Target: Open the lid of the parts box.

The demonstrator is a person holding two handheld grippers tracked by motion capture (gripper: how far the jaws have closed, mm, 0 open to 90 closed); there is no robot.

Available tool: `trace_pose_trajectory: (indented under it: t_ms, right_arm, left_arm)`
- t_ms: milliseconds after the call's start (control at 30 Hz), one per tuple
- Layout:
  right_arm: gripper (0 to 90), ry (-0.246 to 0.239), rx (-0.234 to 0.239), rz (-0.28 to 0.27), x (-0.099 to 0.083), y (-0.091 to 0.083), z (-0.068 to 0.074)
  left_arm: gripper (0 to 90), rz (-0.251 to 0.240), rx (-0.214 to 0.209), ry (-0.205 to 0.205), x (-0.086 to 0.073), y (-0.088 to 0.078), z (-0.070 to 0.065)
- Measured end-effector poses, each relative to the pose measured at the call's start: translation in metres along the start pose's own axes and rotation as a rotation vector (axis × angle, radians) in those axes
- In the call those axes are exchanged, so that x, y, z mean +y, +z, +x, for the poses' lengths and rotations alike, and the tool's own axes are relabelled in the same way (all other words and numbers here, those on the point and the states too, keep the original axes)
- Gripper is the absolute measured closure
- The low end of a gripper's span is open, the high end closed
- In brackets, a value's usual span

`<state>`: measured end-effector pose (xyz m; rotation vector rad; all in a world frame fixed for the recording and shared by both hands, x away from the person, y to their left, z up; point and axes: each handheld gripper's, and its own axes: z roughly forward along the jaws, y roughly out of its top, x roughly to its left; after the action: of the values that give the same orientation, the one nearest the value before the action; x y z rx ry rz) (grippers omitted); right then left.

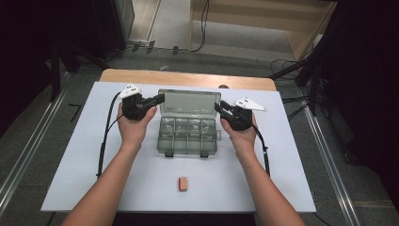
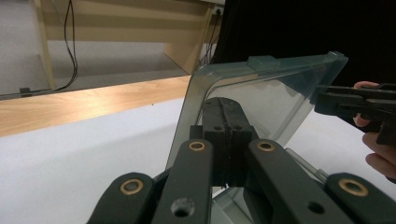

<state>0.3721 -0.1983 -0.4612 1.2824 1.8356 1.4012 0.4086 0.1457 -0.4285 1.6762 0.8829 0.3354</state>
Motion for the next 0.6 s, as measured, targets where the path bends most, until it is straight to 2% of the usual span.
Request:
trace_pose_trajectory:
  t_ms: [100, 200, 300, 467, 600]
  right_arm:
    - [71.6, 0.04, -0.015, -0.007, 0.002, 0.003, -0.002]
    - [76.9, 0.058, -0.014, 0.003, 0.002, 0.006, -0.003]
    - [80.6, 0.057, -0.014, 0.011, 0.004, 0.009, -0.004]
    - [81.8, 0.056, -0.034, 0.021, 0.007, 0.014, -0.004]
    - [82.0, 0.071, -0.027, 0.025, 0.008, 0.016, -0.007]
  left_arm:
    - [89.8, 0.002, -0.007, 0.002, -0.001, 0.001, 0.0]
    - [89.8, 0.003, -0.003, 0.022, -0.003, -0.001, -0.002]
    - [89.2, -0.013, -0.01, 0.013, -0.006, -0.008, 0.0]
    - [79.2, -0.013, 0.007, 0.0, -0.011, -0.011, 0.009]
    - [66.6, 0.012, 0.035, -0.012, -0.014, -0.003, 0.013]
